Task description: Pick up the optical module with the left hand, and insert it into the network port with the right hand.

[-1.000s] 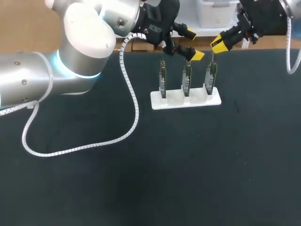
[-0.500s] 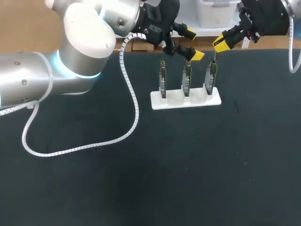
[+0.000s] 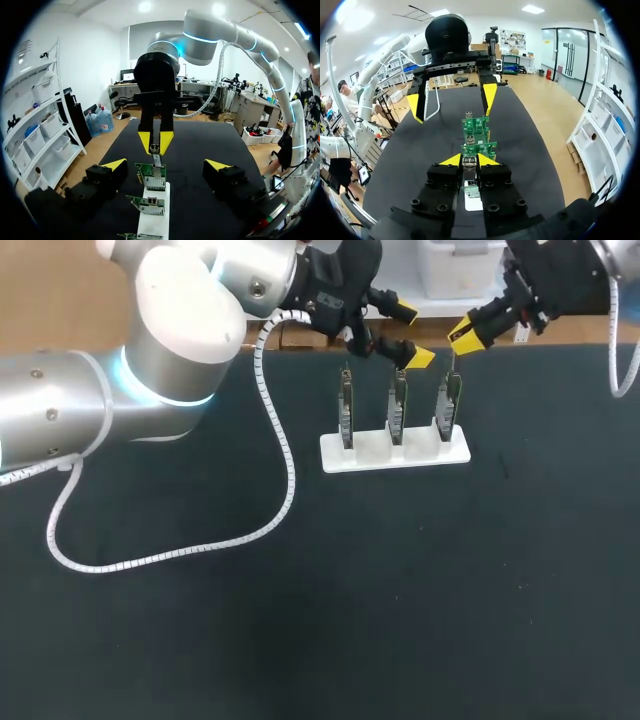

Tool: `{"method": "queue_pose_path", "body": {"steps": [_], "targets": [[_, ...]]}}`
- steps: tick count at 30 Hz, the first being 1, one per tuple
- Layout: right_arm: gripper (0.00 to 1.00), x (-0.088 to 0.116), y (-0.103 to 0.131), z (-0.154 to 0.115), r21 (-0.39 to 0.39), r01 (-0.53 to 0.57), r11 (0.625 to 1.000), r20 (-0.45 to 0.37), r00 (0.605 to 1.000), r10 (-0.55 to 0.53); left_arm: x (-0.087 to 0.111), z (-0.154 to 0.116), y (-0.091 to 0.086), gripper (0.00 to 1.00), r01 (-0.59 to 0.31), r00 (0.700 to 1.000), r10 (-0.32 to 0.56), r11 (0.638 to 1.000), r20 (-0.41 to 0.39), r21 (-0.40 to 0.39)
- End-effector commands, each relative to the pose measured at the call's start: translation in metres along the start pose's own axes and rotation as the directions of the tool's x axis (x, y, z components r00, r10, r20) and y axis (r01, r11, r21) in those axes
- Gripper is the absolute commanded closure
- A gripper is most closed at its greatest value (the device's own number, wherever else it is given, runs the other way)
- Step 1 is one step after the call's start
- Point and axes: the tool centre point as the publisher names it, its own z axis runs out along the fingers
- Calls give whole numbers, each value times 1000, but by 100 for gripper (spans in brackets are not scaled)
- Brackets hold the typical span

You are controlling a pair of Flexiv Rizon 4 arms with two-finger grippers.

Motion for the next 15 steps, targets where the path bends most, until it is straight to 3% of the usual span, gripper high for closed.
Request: {"method": "queue_pose_path", "body": {"steps": [1,15], "targets": [[100,-2,-6,1,-4,4,1000,-4,1000,-4,-2,1,1,0,3,1000,-3,1000,-8,1],[100,-2,-15,2,4,9,1000,-5,1000,-9,-2,1,1,0,3,1000,-3,1000,-8,1]]}}
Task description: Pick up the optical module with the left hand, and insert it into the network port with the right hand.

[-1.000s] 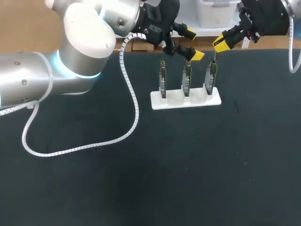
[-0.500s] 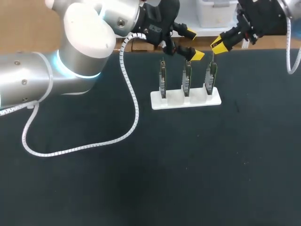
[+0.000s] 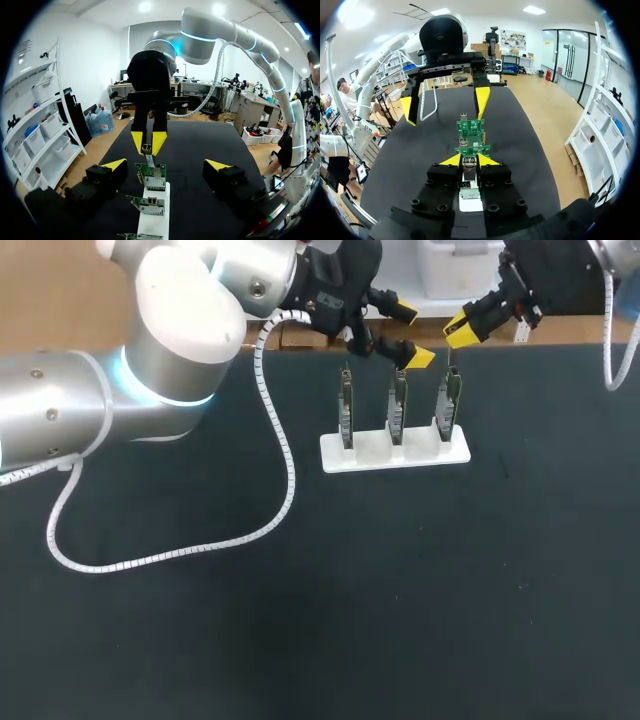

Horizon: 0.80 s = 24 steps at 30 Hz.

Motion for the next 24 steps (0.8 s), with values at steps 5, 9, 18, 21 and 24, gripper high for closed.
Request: {"method": "queue_pose_path", "body": {"steps": [5,9,18,21,24], "targets": [[100,5,-4,1,-6,-10,1000,-1,1000,10,-2,1,1,0,3,1000,-3,1000,-8,1],[100,6,-6,-1,-1,-18,1000,-1,1000,18,-2,1,1,0,3,1000,-3,1000,-8,1],[100,1,-5,-5,8,-8,1000,24,1000,8,-2,1,1,0,3,1000,-3,1000,-8,1],[100,0,-3,-9,19,-8,1000,32,999,8,-2,1,1,0,3,1000,-3,1000,-8,1],[100,1,-2,-13,24,-8,1000,32,999,7,-2,1,1,0,3,1000,-3,1000,-8,1]]}}
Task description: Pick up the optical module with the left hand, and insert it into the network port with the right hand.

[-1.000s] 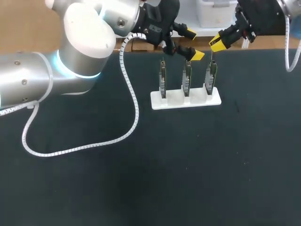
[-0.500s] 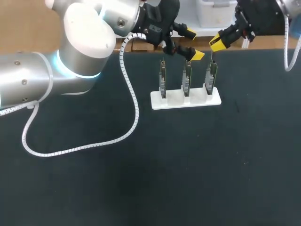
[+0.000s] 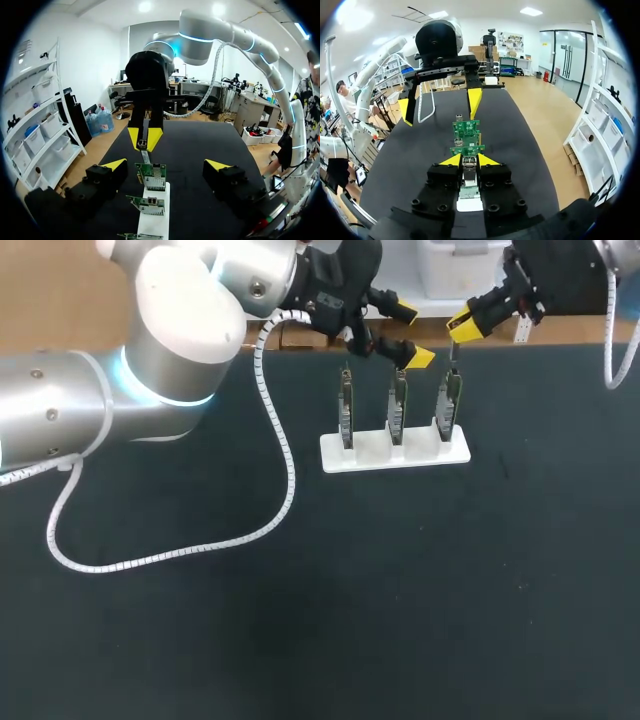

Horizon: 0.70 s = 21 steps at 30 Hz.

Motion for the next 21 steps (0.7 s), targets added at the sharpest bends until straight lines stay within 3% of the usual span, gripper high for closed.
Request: {"method": "queue_pose_path", "body": {"steps": [1,21], "targets": [[100,3,6,-5,10,1,1000,3,1000,-2,-2,1,1,0,3,1000,-3,1000,-8,1],[100,6,14,5,-30,2,1000,-20,1000,-2,-2,1,1,0,3,1000,-3,1000,-8,1]]}}
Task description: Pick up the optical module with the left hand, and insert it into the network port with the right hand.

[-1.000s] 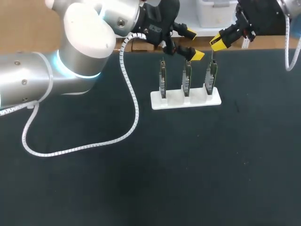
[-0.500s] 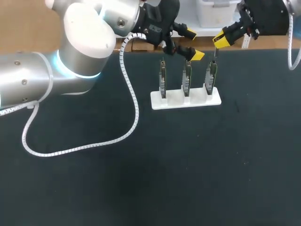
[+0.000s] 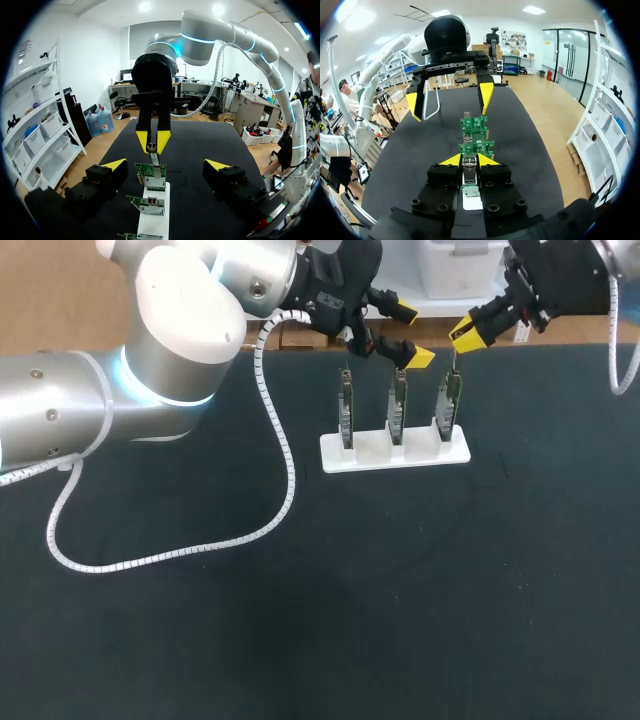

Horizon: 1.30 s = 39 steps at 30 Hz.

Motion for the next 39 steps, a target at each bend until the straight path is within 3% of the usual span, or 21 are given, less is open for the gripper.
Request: {"method": "queue_pose_path", "body": {"steps": [1,39], "targets": [[100,-1,0,1,-1,1,1000,-2,1000,-1,-2,1,1,0,3,1000,-3,1000,-8,1],[100,8,-4,11,-7,-23,1000,-1,1000,23,-2,1,1,0,3,1000,-3,1000,-8,1]]}}
